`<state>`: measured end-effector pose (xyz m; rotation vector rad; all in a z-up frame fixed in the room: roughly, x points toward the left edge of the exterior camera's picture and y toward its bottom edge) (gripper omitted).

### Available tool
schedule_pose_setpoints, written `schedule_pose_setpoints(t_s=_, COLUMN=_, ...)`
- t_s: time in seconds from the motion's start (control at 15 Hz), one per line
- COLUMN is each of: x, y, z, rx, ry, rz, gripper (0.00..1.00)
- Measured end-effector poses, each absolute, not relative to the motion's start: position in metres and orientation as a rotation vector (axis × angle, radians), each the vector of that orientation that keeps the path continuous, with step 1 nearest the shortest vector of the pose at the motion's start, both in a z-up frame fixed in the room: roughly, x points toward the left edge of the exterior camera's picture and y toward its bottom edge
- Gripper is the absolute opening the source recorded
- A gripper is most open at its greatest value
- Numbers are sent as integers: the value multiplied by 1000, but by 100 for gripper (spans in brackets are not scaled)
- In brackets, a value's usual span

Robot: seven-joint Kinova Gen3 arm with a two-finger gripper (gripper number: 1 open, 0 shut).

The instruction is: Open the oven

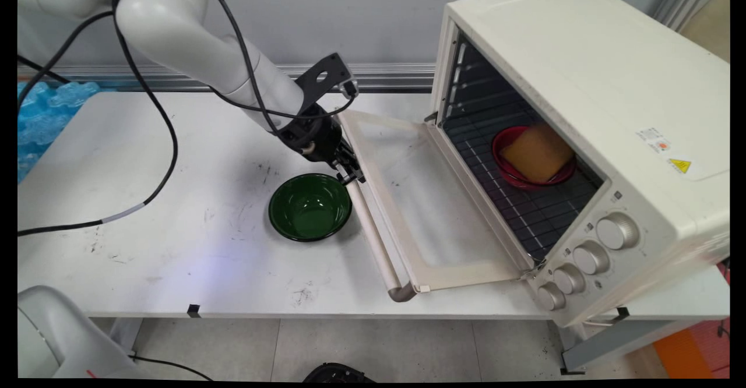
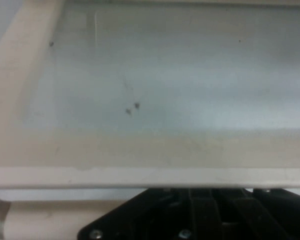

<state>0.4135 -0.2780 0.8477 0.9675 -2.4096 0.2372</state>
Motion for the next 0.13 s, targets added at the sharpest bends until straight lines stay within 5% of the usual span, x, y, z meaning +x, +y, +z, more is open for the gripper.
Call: schedule_pose_setpoints(t_s=0.13, x=417, y=-275, z=850, rx=961, ry=-2410, rz=240, gripper=0)
